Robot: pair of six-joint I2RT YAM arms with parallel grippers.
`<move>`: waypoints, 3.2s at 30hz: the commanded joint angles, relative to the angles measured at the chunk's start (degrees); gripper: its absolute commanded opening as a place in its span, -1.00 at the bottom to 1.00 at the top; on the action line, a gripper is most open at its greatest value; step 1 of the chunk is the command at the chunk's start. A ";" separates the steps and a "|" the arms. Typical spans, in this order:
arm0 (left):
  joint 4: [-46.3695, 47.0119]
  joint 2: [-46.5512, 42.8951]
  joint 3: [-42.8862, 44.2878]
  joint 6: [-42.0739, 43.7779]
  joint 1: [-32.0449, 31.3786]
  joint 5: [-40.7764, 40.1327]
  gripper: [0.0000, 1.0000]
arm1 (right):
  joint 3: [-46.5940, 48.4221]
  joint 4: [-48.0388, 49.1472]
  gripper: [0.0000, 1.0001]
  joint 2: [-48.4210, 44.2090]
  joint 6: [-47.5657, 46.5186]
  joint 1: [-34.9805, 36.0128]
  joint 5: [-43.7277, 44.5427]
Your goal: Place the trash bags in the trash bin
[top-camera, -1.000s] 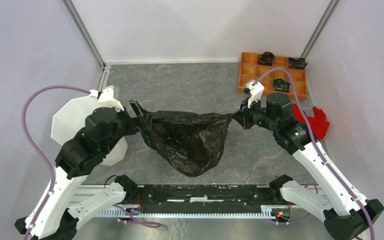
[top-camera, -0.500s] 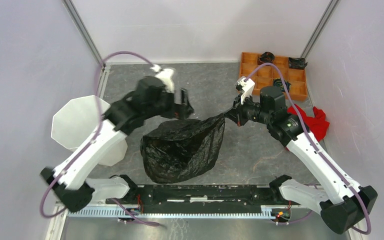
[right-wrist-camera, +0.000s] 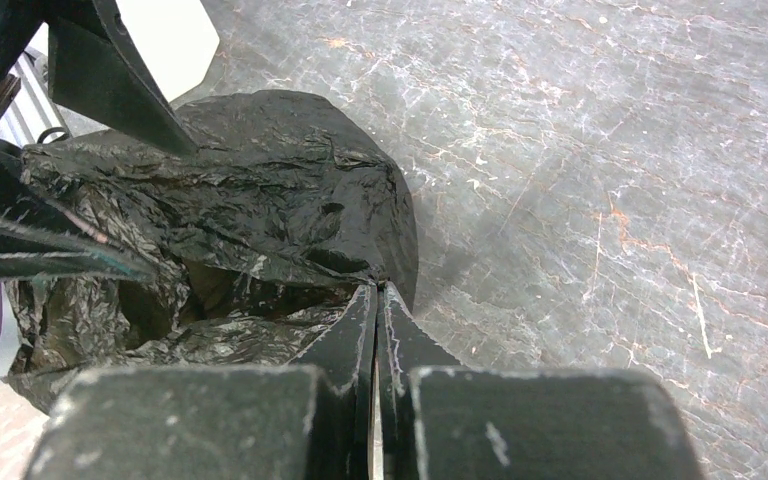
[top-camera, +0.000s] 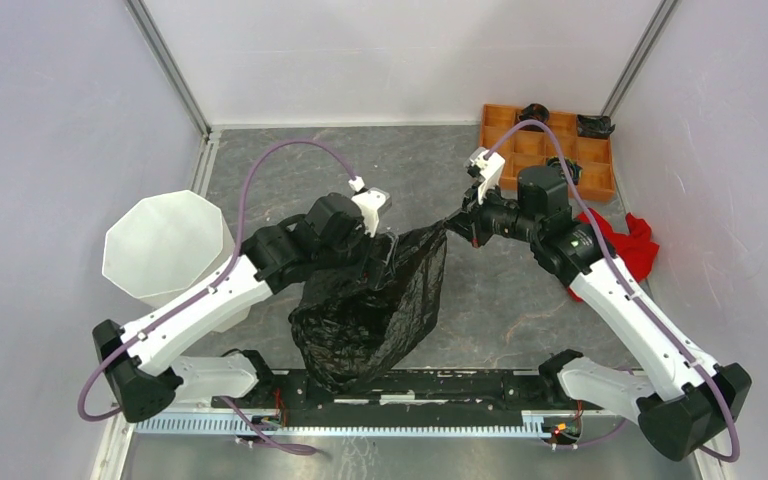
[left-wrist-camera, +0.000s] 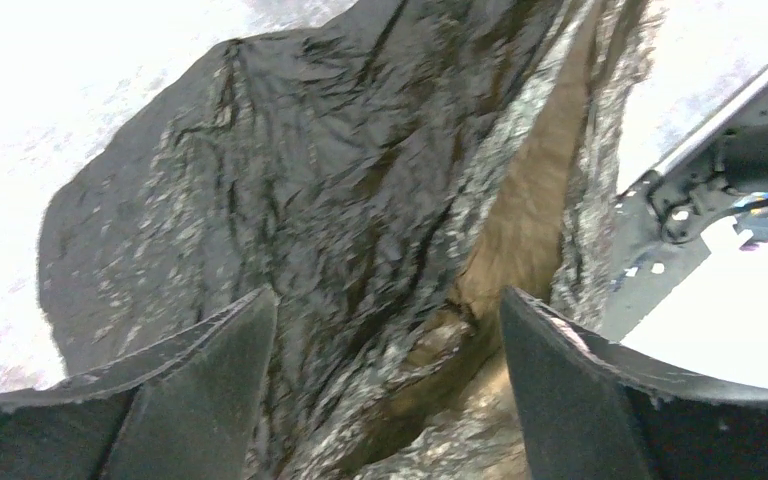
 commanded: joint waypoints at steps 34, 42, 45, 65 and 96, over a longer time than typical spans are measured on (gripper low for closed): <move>12.71 -5.10 -4.97 -12.28 -0.98 -17.69 -0.96 | 11.31 -2.87 -0.37 16.19 0.16 0.06 21.07; 17.82 -6.68 -5.41 -15.48 -0.93 -18.81 -0.96 | 6.09 -11.55 0.81 5.70 1.66 9.75 34.89; 18.56 -6.27 -4.79 -15.28 -0.90 -18.53 -0.96 | -0.45 -11.67 0.87 0.37 6.87 13.94 32.94; 19.00 -6.07 -5.30 -16.10 -0.94 -16.79 -0.96 | -32.44 7.93 0.92 -13.36 36.53 30.22 28.24; 26.10 -13.97 10.22 -8.47 6.05 -7.98 -0.96 | 7.69 7.16 -0.99 -8.85 0.14 11.58 35.08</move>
